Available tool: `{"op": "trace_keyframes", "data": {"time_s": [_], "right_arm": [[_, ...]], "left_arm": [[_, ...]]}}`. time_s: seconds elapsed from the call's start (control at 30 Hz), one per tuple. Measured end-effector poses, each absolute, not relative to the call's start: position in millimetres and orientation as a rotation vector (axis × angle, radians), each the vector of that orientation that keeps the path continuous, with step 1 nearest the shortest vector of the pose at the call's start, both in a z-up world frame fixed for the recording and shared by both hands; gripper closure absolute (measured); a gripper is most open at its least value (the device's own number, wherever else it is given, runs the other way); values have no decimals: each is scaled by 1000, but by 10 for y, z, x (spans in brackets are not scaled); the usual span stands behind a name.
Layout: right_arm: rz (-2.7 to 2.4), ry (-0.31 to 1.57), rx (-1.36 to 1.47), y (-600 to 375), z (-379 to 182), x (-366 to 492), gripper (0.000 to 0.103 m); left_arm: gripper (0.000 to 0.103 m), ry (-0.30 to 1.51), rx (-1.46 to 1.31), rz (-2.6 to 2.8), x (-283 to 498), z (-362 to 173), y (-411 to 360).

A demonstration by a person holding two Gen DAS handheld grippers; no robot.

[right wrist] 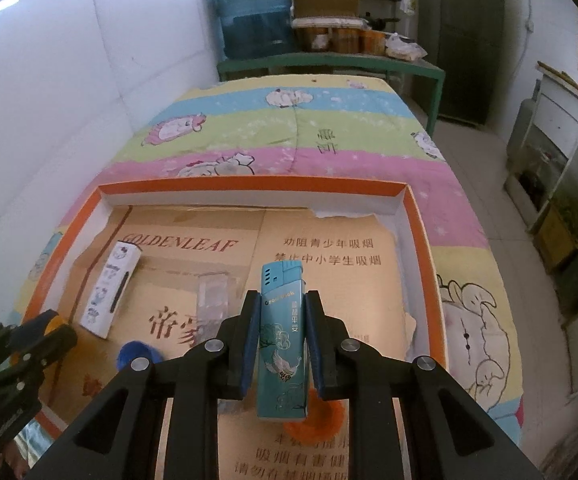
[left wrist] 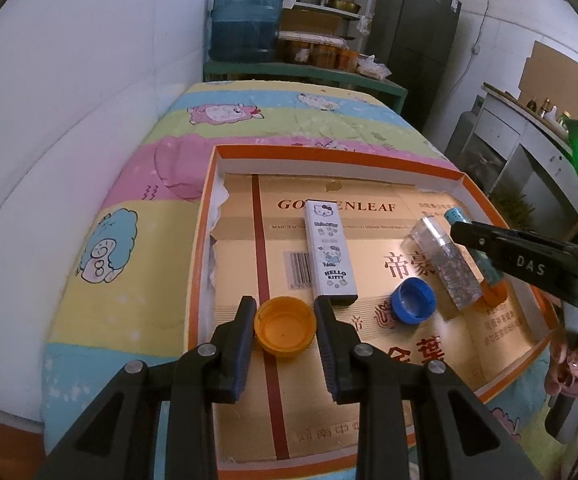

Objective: Organize rigid objects
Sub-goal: 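Lower the lighter and orange lid into the tray and open both grippers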

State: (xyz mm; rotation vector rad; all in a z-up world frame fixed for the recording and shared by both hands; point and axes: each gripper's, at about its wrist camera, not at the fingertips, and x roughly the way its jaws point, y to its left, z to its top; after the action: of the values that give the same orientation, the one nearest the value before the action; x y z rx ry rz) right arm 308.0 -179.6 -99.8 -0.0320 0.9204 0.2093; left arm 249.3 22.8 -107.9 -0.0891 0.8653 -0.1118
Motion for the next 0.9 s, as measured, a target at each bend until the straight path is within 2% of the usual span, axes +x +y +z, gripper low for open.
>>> {"op": "trace_keyframes", "data": {"time_s": [0.43, 0.5, 0.63, 0.9], "right_arm": [[208, 954, -44, -1746, -1105, 3163, 80], [204, 954, -43, -1750, -1110, 3166, 78], [198, 950, -35, -1768, -1095, 3144, 62], [178, 934, -18, -1826, -969, 3034, 60]], "left_arm": [[71, 853, -39, -116, 2472, -1098, 175], [69, 853, -48, -124, 2470, -1092, 182], [68, 856, -87, -140, 2467, -1072, 222], [68, 838, -92, -143, 2416, -1012, 243]]}}
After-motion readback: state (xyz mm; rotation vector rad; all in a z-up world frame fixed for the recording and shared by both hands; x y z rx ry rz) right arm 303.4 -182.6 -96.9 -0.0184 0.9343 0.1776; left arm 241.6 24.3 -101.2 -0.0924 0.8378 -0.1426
